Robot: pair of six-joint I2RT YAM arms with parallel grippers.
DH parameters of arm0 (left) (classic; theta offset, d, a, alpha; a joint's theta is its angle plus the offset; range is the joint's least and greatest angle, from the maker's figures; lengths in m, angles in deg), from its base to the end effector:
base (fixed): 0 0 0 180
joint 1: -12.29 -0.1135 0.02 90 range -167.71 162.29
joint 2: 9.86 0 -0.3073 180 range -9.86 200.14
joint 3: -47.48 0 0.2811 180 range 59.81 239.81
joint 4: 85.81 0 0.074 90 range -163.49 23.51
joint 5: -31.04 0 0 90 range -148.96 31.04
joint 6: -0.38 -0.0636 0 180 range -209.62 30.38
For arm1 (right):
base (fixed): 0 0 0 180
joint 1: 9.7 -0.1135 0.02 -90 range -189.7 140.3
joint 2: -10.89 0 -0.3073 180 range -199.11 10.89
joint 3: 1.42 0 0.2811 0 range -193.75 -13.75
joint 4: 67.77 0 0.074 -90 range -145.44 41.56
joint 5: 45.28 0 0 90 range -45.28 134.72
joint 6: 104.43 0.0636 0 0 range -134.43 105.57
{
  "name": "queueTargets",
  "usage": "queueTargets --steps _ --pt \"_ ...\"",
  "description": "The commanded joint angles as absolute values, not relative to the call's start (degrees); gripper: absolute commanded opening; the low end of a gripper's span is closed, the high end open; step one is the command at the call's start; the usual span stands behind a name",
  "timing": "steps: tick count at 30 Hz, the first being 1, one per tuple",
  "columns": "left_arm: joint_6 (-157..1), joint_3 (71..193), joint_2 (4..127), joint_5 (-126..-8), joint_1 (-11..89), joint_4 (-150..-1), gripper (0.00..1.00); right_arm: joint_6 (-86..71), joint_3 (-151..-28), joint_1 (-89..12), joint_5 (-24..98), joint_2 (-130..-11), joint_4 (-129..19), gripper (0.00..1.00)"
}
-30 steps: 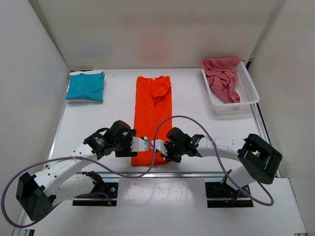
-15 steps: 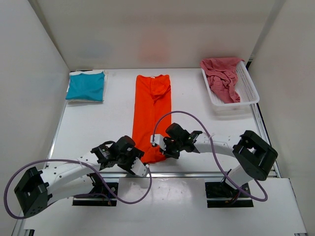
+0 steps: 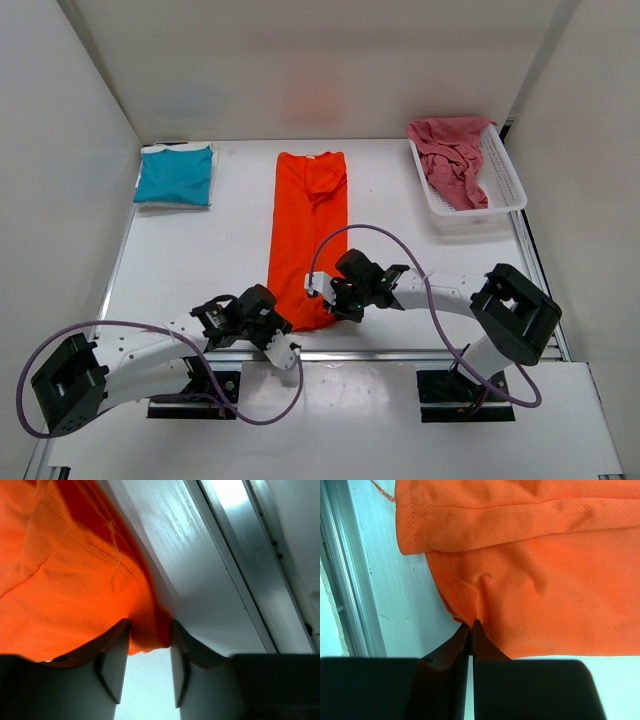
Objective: Fold and stack the t-shirts
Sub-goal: Grab the bottom of the folded rectangular tshirt with both arms
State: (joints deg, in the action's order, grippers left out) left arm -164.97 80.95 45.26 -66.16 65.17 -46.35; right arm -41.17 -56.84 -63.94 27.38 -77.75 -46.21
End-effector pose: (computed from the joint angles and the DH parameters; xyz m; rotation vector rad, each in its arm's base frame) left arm 0.0973 -0.1418 0.1418 2.3786 1.1070 -0.0302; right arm 0.1749 0.2753 0.1567 -1.7545 1.8643 0.5717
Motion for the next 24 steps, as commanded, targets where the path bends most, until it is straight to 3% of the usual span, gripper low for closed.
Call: queueTargets --steps 1,5,8,16,24 --pt "-163.9 81.0 49.7 -65.4 64.7 -48.3 0.46 -41.1 -58.2 -63.9 27.2 -79.0 -44.5 0.03" --pt "-163.5 81.7 49.6 -65.0 64.0 -46.6 0.12 -40.6 -58.4 -63.8 26.4 -78.2 -44.0 0.03" --pt "-160.9 82.2 46.8 -65.2 63.7 -47.9 0.0 -40.5 -59.9 -63.0 24.1 -77.6 -42.3 0.02" --pt "-147.5 97.8 51.7 -71.1 51.3 -42.6 0.0 -39.0 -69.5 -57.5 17.6 -75.2 -34.2 0.0" --pt "-137.4 109.7 61.7 -77.8 38.1 -45.2 0.0 -41.6 -81.0 -50.5 17.8 -80.8 -32.2 0.0"
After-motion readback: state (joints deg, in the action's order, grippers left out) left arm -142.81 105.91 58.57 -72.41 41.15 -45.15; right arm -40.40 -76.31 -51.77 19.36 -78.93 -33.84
